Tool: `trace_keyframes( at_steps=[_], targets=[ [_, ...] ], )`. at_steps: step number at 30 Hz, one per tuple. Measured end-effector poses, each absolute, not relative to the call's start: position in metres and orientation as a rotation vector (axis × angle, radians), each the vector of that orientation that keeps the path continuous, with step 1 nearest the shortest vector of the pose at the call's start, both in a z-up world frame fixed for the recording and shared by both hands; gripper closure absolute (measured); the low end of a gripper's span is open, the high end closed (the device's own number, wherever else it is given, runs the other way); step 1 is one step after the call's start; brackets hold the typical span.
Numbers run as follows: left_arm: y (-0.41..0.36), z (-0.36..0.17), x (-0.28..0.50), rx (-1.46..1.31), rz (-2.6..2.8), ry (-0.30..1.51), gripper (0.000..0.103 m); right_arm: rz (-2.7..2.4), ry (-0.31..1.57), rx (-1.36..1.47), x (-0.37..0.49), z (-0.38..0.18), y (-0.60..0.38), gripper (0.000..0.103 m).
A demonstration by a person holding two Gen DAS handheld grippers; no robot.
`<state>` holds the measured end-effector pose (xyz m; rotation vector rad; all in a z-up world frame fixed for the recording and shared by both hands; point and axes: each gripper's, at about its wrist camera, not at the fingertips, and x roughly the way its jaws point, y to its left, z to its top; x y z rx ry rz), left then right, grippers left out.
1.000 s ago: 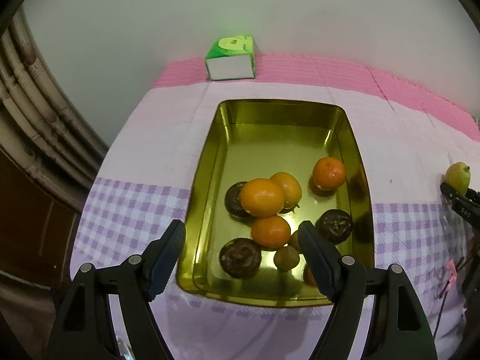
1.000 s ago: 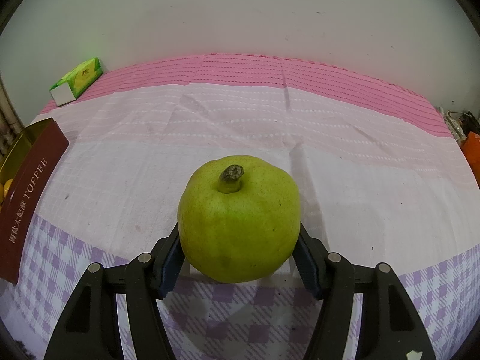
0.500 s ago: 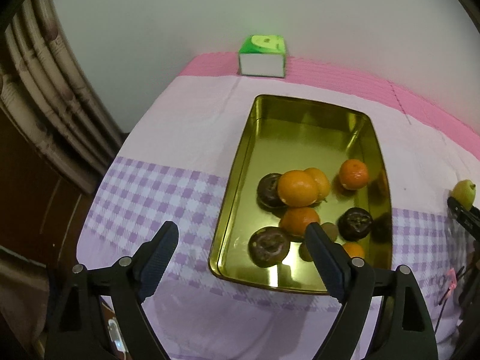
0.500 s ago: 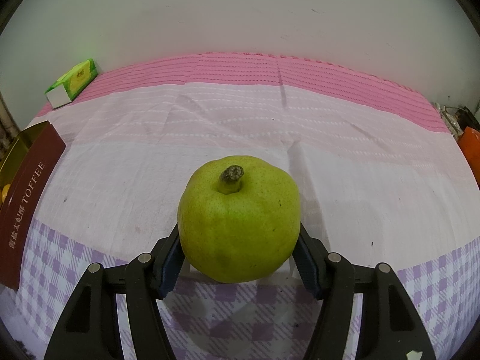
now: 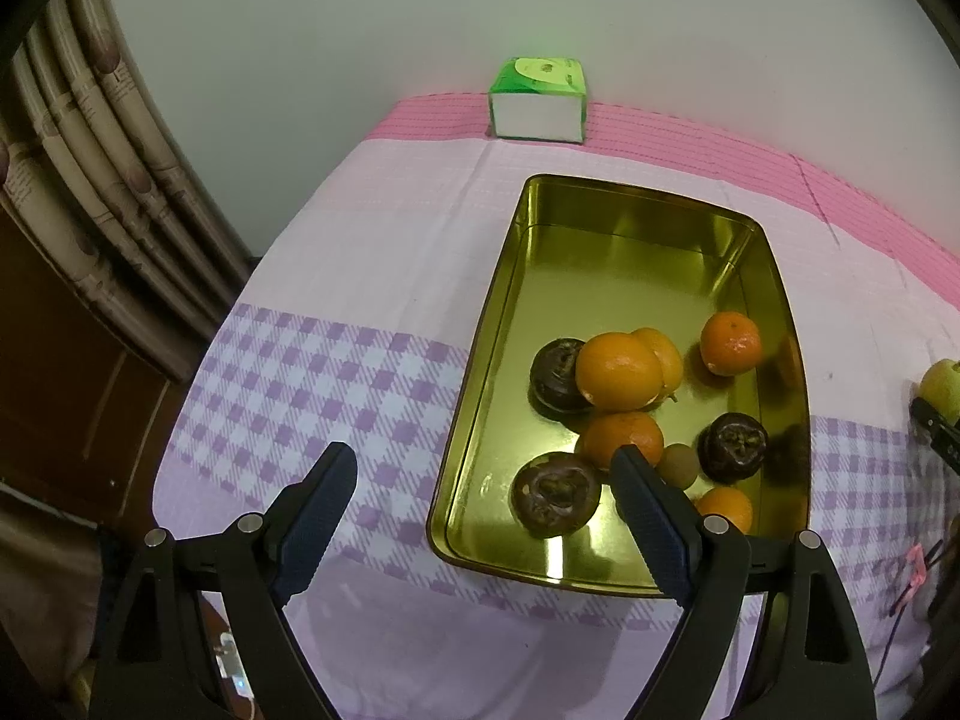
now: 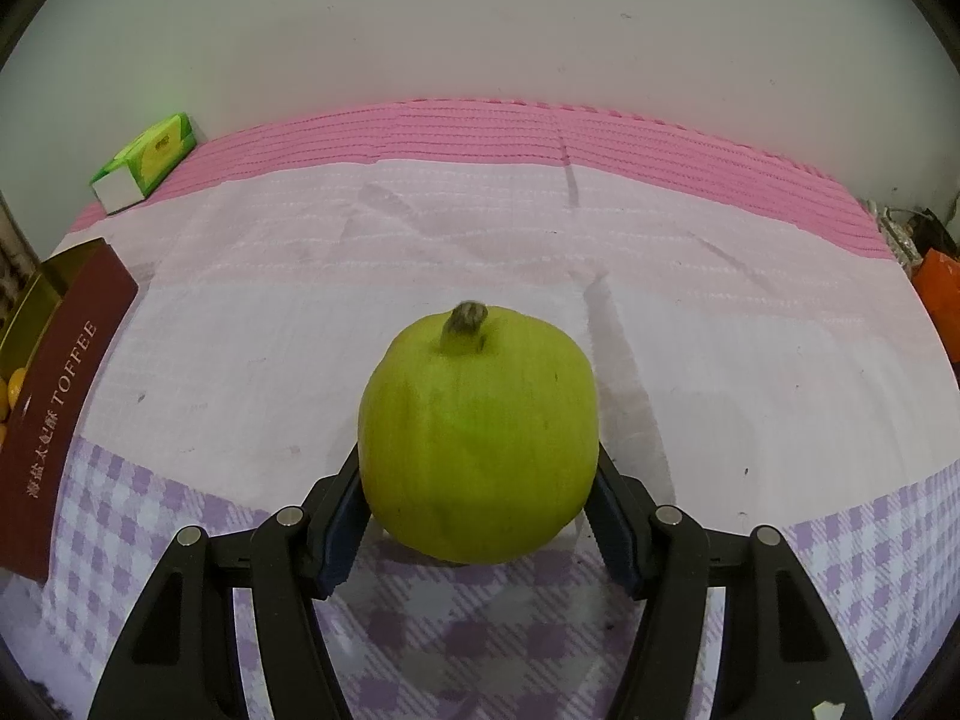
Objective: Organize fruits
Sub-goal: 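Lift the green pear with the right gripper and turn it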
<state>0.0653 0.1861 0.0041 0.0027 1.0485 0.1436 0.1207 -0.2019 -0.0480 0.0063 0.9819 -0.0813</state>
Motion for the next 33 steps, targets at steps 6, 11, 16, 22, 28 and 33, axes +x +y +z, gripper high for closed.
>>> trace_keyframes(
  at_steps=[6,11,16,22,28,33],
  targets=[
    [0.185,0.003,0.065,0.011,0.135,1.046,0.017,-0.065,0.979,0.002,0.116,-0.042,-0.195,0.042],
    [0.180,0.002,0.065,0.020,0.122,1.052,0.017,-0.046,0.950,-0.026,0.115,-0.032,-0.185,0.044],
    [0.179,0.002,0.064,0.022,0.118,1.050,0.017,-0.040,0.952,-0.048,0.119,-0.032,-0.181,0.043],
    [0.179,0.002,0.064,0.024,0.121,1.053,0.017,-0.031,0.971,-0.053,0.128,-0.038,-0.183,0.042],
    [0.178,0.001,0.064,0.024,0.122,1.057,0.017,-0.040,0.968,-0.030,0.135,-0.045,-0.183,0.043],
    [0.177,0.000,0.065,0.026,0.120,1.060,0.017,-0.039,0.953,-0.031,0.134,-0.046,-0.184,0.044]
  ],
)
